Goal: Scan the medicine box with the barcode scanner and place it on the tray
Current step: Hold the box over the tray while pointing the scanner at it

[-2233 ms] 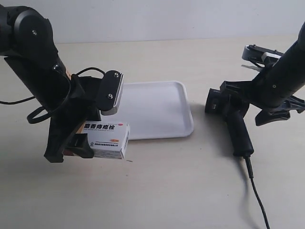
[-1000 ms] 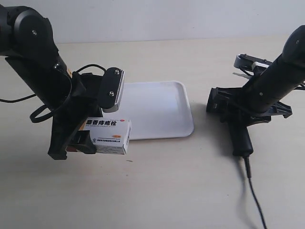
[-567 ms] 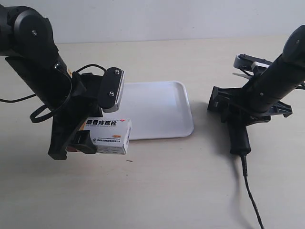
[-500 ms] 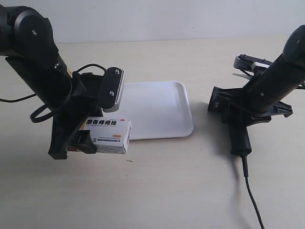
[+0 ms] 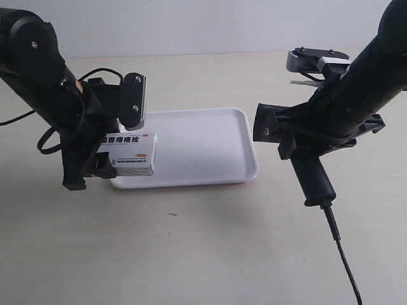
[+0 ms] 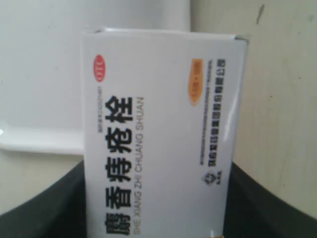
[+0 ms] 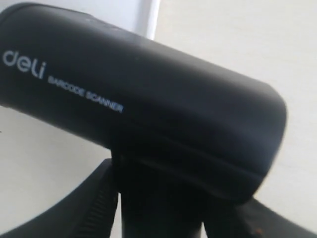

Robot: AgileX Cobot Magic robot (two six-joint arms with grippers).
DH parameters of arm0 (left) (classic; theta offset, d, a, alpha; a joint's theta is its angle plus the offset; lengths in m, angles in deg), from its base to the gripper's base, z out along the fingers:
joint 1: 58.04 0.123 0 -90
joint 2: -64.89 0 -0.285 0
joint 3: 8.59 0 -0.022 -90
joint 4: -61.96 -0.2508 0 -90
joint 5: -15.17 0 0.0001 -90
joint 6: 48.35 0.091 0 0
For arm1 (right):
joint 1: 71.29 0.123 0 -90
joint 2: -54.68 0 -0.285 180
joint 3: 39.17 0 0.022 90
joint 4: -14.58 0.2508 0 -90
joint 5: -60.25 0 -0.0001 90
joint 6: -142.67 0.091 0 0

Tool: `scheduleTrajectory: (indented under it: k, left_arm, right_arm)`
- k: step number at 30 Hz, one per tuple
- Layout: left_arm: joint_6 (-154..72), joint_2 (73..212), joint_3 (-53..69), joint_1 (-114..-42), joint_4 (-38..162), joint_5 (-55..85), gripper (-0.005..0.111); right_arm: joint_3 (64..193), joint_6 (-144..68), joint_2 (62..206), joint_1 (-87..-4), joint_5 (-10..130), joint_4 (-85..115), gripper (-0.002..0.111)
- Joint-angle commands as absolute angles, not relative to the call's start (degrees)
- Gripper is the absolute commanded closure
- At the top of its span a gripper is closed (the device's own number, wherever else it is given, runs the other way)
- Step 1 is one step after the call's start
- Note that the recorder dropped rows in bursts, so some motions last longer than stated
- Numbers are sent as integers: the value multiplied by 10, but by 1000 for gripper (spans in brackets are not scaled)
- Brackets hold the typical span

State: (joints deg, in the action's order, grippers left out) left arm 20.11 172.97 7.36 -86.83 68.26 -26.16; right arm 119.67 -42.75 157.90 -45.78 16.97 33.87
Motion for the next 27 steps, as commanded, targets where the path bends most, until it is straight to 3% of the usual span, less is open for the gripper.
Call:
scheduleTrajectory:
  k: [1,13,27]
  left_arm:
    - [195,1746,55,-843,698,-253,107]
    - [246,1788,-25,-843,779,-283,107]
    - [278,1800,-39,-843,811,-292,107]
  right_arm:
    - [1200,-427,1573,-432,171,337,108]
    - [1200,-464,1573,-410,199,340,108]
    - [1200,-528,1583,-407,222,387,108]
